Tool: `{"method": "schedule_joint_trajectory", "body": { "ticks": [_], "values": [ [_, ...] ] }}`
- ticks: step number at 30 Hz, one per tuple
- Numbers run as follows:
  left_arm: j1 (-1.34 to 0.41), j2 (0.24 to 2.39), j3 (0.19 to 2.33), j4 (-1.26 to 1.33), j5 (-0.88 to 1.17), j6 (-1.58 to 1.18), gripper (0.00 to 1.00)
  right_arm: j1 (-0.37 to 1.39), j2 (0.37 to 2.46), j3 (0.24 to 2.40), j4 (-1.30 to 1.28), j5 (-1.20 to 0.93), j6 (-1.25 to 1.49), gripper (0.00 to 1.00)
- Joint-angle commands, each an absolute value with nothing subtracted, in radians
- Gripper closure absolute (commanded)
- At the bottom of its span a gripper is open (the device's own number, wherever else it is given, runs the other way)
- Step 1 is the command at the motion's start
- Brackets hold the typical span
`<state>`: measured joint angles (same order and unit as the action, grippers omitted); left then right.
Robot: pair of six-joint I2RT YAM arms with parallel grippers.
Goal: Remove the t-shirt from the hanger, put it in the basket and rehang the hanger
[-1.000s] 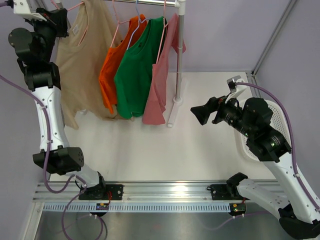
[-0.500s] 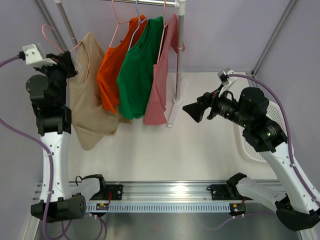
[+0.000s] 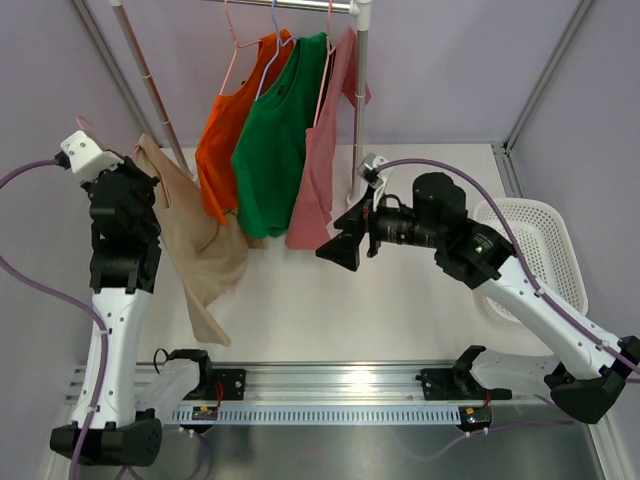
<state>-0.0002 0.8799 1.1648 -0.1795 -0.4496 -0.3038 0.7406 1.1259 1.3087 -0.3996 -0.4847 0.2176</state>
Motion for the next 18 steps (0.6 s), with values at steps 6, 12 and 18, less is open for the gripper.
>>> {"method": "schedule_joint_trajectory", "body": {
  "ticks": [6, 12, 18],
  "values": [
    [-0.136, 1.069, 1.328, -0.229, -1.017, -0.284, 1.00, 0.922, 1.232, 1.307, -0.141, -0.459, 0.127, 0.01],
    [-0.248, 1.111, 1.338, -0.229, -1.196, -0.256, 1.00, 0.979, 1.307, 1.206, 0.190, -0.358, 0.146, 0.00],
    [-0.350, 1.094, 1.305, -0.229, -1.292, -0.261, 1.00, 1.058, 1.454, 1.218, 0.397, -0.252, 0.118, 0.00]
  ]
}}
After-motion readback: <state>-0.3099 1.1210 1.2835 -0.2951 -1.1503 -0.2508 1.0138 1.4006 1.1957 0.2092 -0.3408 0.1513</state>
